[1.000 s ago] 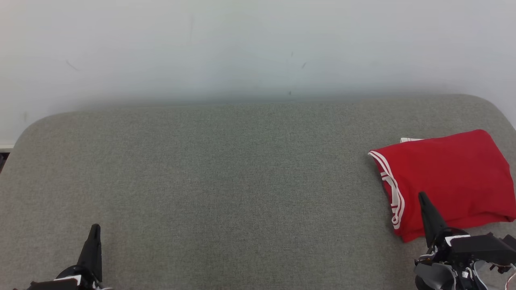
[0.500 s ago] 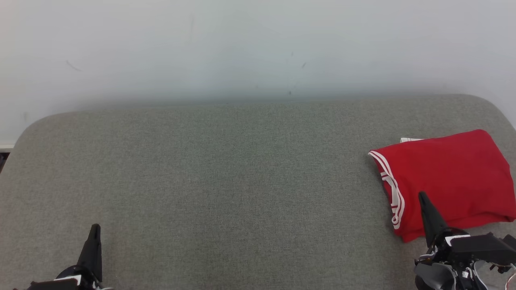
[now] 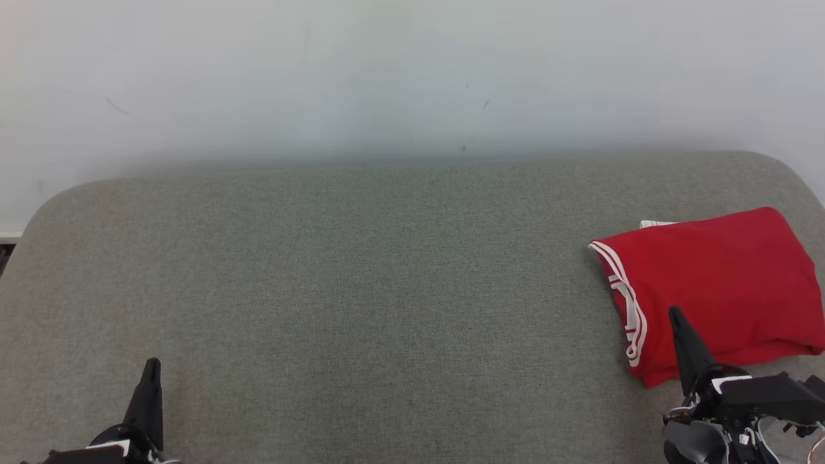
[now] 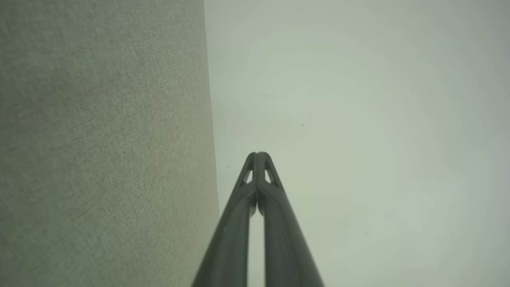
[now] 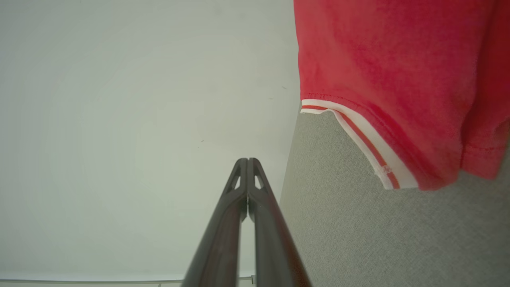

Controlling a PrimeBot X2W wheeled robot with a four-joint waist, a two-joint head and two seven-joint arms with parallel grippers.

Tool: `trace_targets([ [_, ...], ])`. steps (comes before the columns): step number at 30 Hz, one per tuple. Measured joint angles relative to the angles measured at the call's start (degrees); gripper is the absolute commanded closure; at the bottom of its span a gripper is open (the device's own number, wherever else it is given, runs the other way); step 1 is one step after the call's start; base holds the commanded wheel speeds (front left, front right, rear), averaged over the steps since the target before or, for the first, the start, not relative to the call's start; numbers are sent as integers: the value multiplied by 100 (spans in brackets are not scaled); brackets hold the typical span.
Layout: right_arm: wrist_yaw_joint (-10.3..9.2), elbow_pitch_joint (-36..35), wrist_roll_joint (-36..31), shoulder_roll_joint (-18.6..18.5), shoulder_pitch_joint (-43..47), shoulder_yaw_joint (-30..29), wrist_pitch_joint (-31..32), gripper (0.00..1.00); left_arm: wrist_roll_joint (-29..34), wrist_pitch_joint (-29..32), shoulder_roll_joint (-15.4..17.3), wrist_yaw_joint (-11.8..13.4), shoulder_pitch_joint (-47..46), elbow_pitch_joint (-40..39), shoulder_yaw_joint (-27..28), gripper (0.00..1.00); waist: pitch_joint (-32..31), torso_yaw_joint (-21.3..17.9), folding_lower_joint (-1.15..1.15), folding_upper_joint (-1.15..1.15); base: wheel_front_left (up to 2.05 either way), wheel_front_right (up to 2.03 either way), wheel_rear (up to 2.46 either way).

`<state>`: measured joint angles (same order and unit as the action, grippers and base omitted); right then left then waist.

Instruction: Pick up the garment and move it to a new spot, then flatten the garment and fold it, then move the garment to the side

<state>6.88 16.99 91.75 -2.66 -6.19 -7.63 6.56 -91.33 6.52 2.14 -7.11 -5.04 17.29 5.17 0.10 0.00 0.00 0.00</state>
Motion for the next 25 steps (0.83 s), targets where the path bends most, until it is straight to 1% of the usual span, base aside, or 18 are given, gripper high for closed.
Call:
trace_targets([
  [25,0,-3,0,0,4,1,0,100,0,0,0,0,0,-7,0,100,0,0,0,0,0,0,0],
])
